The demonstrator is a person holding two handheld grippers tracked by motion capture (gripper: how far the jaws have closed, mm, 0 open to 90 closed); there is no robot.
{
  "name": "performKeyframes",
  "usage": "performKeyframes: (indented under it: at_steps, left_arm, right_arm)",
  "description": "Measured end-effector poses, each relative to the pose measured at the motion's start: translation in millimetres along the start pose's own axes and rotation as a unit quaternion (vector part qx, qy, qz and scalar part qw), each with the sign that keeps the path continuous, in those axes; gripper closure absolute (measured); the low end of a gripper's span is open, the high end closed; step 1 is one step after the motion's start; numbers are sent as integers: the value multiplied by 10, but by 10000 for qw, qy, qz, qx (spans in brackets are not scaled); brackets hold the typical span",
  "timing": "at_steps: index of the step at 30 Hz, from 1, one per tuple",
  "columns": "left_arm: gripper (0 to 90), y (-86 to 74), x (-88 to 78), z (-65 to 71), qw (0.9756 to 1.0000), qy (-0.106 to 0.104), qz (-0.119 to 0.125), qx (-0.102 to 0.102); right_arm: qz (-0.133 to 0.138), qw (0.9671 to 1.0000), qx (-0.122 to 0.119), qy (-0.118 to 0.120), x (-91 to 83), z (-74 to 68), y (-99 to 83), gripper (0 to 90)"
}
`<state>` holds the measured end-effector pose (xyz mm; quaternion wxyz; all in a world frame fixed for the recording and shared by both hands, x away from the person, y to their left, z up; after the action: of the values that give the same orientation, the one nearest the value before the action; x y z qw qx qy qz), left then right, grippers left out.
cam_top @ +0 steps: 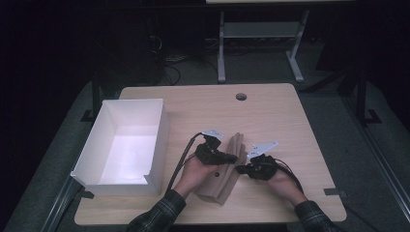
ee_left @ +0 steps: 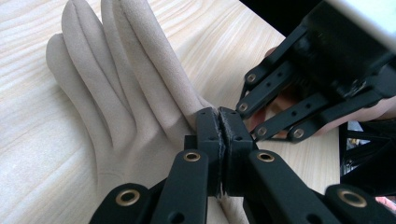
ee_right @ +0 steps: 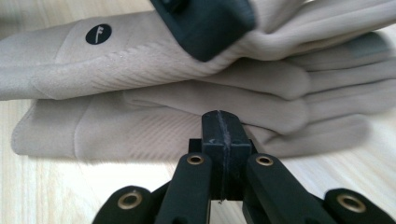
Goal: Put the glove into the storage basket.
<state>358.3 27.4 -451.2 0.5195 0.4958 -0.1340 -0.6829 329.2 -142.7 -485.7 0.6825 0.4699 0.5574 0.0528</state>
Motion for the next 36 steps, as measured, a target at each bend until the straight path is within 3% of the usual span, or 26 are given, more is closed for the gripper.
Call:
performKeyframes:
  at_steps: [3, 7, 12, 17, 24, 32, 36]
  left_arm:
    - [862, -4, 29, 12, 10000, 35, -16, 89]
    - [838, -26, 86, 36, 9999, -21, -63, 101]
    - [772, -71, 186, 74, 9997, -112, -174, 94]
    - [894, -145, 272, 86, 9984, 11, -518, 218]
    - [895, -234, 336, 113, 9947, 232, -905, 426]
    - [895, -313, 201, 104, 9935, 288, -1013, 434]
    - [895, -367, 79, 87, 9915, 352, -1155, 493]
  right_arm:
    - [153, 9995, 144, -245, -125, 116, -32, 833]
    - [335, 9961, 478, -663, -277, 329, -100, 735]
    - [339, 9892, 772, -1200, -338, 540, -199, 578]
    - [321, 9840, 909, -1502, -360, 686, -276, 496]
    - [197, 9819, 811, -1701, -310, 767, -350, 403]
    - [203, 9793, 890, -1809, -285, 823, -396, 358]
    - [296, 9791, 943, -1776, -283, 840, -421, 335]
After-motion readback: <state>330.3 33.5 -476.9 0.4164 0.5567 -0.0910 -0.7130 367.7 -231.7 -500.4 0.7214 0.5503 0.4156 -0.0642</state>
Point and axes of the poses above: each handheld gripper's, and its own axes: x roughly forward along the jaws, y roughly out of its top, z roughly to its right, the point moved 3 cm from there along x, roughly forward along the jaws, and after that the axes turned 6 degrees about -y, right-handed, at the moved point
